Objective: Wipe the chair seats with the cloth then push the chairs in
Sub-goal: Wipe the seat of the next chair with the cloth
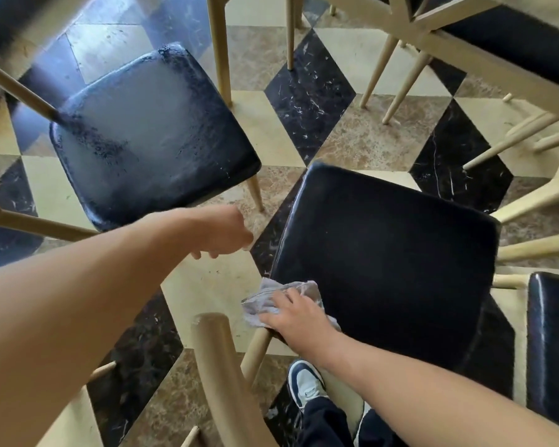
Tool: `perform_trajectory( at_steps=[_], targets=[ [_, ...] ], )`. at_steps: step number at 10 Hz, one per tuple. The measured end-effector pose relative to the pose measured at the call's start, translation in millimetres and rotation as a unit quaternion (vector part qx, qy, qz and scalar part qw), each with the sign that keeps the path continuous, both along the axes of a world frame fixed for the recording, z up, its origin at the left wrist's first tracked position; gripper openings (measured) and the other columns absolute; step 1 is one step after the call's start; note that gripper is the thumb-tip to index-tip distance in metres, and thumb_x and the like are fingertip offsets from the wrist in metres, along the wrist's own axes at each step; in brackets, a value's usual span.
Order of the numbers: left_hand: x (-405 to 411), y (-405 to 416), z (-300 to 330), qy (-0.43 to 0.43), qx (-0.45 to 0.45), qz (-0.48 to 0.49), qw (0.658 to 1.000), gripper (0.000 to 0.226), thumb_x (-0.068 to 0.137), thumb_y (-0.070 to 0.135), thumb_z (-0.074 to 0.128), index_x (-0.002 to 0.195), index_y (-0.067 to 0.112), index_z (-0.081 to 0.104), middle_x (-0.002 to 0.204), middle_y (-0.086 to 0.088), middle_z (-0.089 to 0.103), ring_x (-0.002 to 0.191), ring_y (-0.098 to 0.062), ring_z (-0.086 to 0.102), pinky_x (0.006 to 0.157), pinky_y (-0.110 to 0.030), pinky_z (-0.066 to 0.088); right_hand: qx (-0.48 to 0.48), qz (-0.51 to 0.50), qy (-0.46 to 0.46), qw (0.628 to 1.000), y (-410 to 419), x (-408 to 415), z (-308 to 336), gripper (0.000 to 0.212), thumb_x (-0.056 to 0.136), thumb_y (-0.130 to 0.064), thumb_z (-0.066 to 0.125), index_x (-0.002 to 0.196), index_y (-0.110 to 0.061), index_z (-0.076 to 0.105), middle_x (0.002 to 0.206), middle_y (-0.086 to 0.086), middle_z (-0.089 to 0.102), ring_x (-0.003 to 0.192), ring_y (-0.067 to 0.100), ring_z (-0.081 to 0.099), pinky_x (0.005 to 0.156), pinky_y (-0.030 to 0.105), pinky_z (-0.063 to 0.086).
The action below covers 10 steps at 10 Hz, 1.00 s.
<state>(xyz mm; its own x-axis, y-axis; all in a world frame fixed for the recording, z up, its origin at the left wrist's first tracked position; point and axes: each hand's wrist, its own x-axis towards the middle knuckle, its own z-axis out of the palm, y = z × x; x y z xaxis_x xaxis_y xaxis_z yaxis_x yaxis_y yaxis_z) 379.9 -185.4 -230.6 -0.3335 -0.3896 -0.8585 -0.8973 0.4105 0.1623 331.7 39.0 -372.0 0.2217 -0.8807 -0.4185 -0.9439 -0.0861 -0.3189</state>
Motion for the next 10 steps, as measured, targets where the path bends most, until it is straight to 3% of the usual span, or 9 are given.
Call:
perform_trajectory(
  at_steps=[1, 2, 3, 4, 5, 7, 8, 9, 10],
  targets=[
    [-6.4, 9.9, 8.4, 0.006, -0.003, -0.023, 1.0, 0.025, 0.099, 0.025, 0.05, 0.106, 0.007, 0.065, 0.098, -0.014, 0.069, 0.081, -0.026, 0.068, 0.067, -0.037, 0.061, 0.05, -0.01, 0.016, 0.999, 13.6, -29.2, 15.7, 0.038, 0.096, -0.017, 0.053, 0.132, -0.03, 0.059, 0.136, 0.012, 0.045, 0.121, 0.034, 0.045, 0.093, 0.046, 0.049],
    [-30.4, 33.1, 23.3, 0.036, -0.054, -0.065, 0.996, 0.023, 0.097, 0.026, 0.049, 0.097, 0.008, 0.064, 0.089, -0.012, 0.067, 0.067, -0.022, 0.061, 0.052, -0.029, 0.051, 0.128, -0.031, 0.06, 0.989, 32.2, -72.4, 50.9, 0.041, 0.089, -0.01, 0.065, 0.128, -0.023, 0.062, 0.138, 0.011, 0.036, 0.123, 0.034, 0.039, 0.089, 0.048, 0.051],
    [-58.8, 83.4, 28.6, 0.055, -0.053, -0.125, 0.989, 0.02, 0.093, 0.027, 0.048, 0.089, 0.012, 0.061, 0.088, -0.007, 0.064, 0.078, -0.024, 0.062, 0.062, -0.03, 0.047, 0.167, -0.149, 0.083, 0.971, 56.7, -117.2, 85.0, 0.037, 0.093, -0.011, 0.06, 0.125, -0.027, 0.06, 0.127, 0.007, 0.034, 0.116, 0.029, 0.04, 0.085, 0.046, 0.055],
    [-87.9, 136.8, 15.4, 0.065, -0.044, -0.151, 0.985, 0.022, 0.091, 0.031, 0.048, 0.075, 0.017, 0.053, 0.08, -0.001, 0.057, 0.082, -0.025, 0.062, 0.066, -0.032, 0.043, 0.14, -0.265, 0.081, 0.951, 76.3, -162.5, 106.1, 0.037, 0.095, -0.009, 0.055, 0.124, -0.031, 0.06, 0.123, 0.005, 0.034, 0.115, 0.026, 0.04, 0.081, 0.039, 0.051],
    [-115.5, 184.2, 12.3, 0.088, -0.022, -0.156, 0.984, 0.023, 0.091, 0.034, 0.049, 0.073, 0.02, 0.048, 0.083, -0.001, 0.058, 0.07, -0.019, 0.056, 0.056, -0.031, 0.039, 0.104, -0.317, 0.088, 0.939, 104.8, -205.2, 131.5, 0.044, 0.096, -0.011, 0.057, 0.133, -0.036, 0.057, 0.114, 0.003, 0.032, 0.113, 0.025, 0.04, 0.081, 0.037, 0.049],
    [-164.6, 277.4, 30.6, 0.094, -0.043, -0.192, 0.976, 0.02, 0.091, 0.028, 0.047, 0.081, 0.014, 0.057, 0.079, -0.002, 0.057, 0.075, -0.022, 0.055, 0.066, -0.032, 0.043, 0.05, -0.337, 0.092, 0.936, 189.9, -279.0, 188.7, 0.047, 0.098, -0.008, 0.052, 0.138, -0.033, 0.052, 0.123, 0.007, 0.038, 0.117, 0.028, 0.042, 0.095, 0.042, 0.049],
    [-196.5, 333.4, 44.2, 0.091, -0.05, -0.221, 0.97, 0.021, 0.092, 0.028, 0.046, 0.079, 0.014, 0.055, 0.072, 0.0, 0.052, 0.076, -0.022, 0.054, 0.068, -0.033, 0.042, 0.044, -0.322, 0.075, 0.943, 257.8, -322.5, 214.4, 0.053, 0.101, -0.008, 0.043, 0.147, -0.034, 0.046, 0.105, -0.011, 0.035, 0.109, 0.025, 0.041, 0.088, 0.027, 0.037],
    [-227.4, 372.7, 64.3, 0.11, -0.061, -0.224, 0.966, 0.022, 0.093, 0.028, 0.045, 0.08, 0.014, 0.056, 0.08, -0.003, 0.056, 0.076, -0.022, 0.054, 0.068, -0.033, 0.043, 0.028, -0.413, -0.008, 0.91, 318.9, -352.9, 233.1, 0.056, 0.099, -0.006, 0.043, 0.148, -0.033, 0.047, 0.102, -0.002, 0.036, 0.107, 0.027, 0.047, 0.091, 0.03, 0.039],
    [-274.2, 423.4, 94.7, 0.106, -0.073, -0.24, 0.962, 0.027, 0.094, 0.027, 0.045, 0.092, 0.01, 0.066, 0.094, -0.009, 0.065, 0.082, -0.026, 0.058, 0.07, -0.034, 0.046, 0.022, -0.497, -0.03, 0.867, 389.2, -385.4, 253.6, 0.059, 0.098, -0.008, 0.05, 0.153, -0.025, 0.038, 0.132, 0.009, 0.044, 0.126, 0.031, 0.047, 0.103, 0.037, 0.041]
  ],
)
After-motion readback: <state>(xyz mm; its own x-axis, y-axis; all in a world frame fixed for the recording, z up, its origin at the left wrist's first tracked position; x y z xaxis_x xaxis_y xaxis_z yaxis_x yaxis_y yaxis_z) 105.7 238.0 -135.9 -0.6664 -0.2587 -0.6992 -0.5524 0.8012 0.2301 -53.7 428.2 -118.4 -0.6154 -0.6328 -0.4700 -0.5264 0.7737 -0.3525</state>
